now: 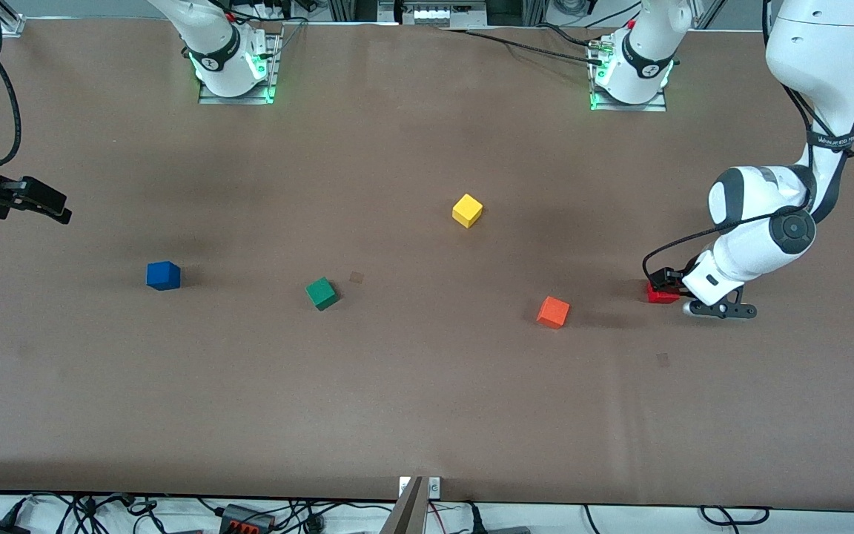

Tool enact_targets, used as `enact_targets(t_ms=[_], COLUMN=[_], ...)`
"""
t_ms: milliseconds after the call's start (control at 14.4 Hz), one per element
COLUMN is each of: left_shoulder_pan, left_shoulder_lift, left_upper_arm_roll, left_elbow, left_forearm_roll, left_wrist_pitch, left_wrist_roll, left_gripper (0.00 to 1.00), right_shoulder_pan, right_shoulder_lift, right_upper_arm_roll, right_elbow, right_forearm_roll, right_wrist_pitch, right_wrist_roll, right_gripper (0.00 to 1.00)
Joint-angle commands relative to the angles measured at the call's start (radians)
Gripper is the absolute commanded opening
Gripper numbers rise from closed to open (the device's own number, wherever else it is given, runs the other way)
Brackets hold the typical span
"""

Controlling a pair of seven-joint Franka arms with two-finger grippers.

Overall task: Pass red block to right arm, stack on blue
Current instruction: 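Close the left gripper on the red cube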

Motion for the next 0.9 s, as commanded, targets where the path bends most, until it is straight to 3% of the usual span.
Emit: enact_targets(t_ms=[0, 348, 626, 835], left_shoulder_pan=[0.014, 0.011, 0.011, 0.002], left_shoulder_lift=[0.011, 0.042, 0.051, 0.046], left_upper_arm_roll=[-0.007, -0.009, -0.009, -0.01], left_elbow=[-0.008, -0.004, -0.001, 0.007], left_forearm_roll=[0.018, 0.018, 0.018, 0.018], left_wrist_pitch=[0.022, 0.039, 0.038, 0.016], left_wrist_roll=[0.017, 0.017, 0.015, 0.014], left_gripper=[1.0, 0.98, 0.55, 0.3], right_shoulder_pan=[0.002, 0.002, 0.002, -0.001], right_shoulder_lift=[-0.029, -0.027, -0.024, -0.009], right_upper_arm_roll=[0.002, 0.002, 0.002, 0.0], right_elbow=[-0.034, -0.032, -0.028, 0.027], right_forearm_roll=[0.002, 0.002, 0.002, 0.003], right_wrist_pitch=[0.019, 0.019, 0.016, 0.008], right_wrist_roll=[-0.004, -0.005, -0.01, -0.015], right_gripper=[1.0, 1.0, 1.0, 1.0])
